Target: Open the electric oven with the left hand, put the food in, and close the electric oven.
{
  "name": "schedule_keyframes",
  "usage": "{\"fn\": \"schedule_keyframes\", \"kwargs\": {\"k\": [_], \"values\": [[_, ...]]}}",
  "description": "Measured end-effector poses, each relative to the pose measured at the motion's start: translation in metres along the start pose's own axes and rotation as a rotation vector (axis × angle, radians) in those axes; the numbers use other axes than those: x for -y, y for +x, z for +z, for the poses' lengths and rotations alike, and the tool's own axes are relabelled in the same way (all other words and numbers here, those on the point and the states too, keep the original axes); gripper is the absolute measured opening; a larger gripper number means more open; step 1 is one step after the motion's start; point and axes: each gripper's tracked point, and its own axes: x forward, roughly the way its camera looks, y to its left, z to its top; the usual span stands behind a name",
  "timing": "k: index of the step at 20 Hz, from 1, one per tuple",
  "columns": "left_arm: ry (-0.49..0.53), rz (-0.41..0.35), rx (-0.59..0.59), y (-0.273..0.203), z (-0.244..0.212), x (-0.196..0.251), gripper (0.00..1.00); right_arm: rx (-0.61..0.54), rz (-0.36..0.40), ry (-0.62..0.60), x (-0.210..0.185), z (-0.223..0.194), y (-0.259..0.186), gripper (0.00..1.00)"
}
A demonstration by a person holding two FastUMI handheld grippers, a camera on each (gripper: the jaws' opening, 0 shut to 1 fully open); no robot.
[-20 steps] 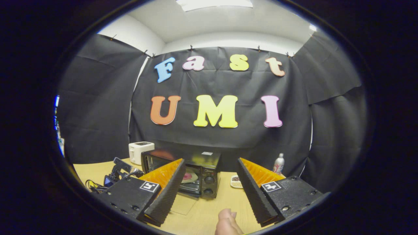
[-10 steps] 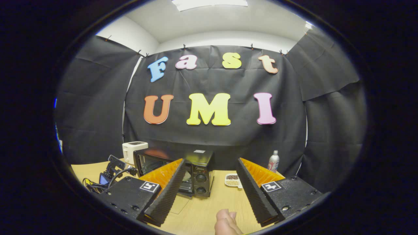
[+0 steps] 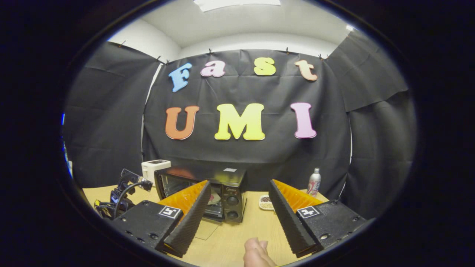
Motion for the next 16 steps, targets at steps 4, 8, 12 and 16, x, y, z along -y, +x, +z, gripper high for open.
{"fn": "schedule_keyframes", "kwargs": {"k": [4, 8, 12, 16], "values": [[-0.010, -0.013, 0.026, -0.003, 0.007, 0.002, 0.96, -0.009, 0.001, 0.003, 0.000, -0.003, 0.000, 0.96], [-0.001, -0.008, 0.042, -0.002, 0.013, -0.002, 0.96, -0.011, -0.002, -0.002, 0.001, -0.003, 0.000, 0.96], [0.003, -0.002, 0.061, -0.002, 0.026, -0.004, 0.96, -0.007, -0.012, -0.012, 0.004, -0.002, -0.002, 0.96], [0.021, 0.003, 0.089, -0.002, 0.045, -0.006, 0.96, -0.003, -0.024, -0.021, 0.008, -0.002, -0.003, 0.96]]}}
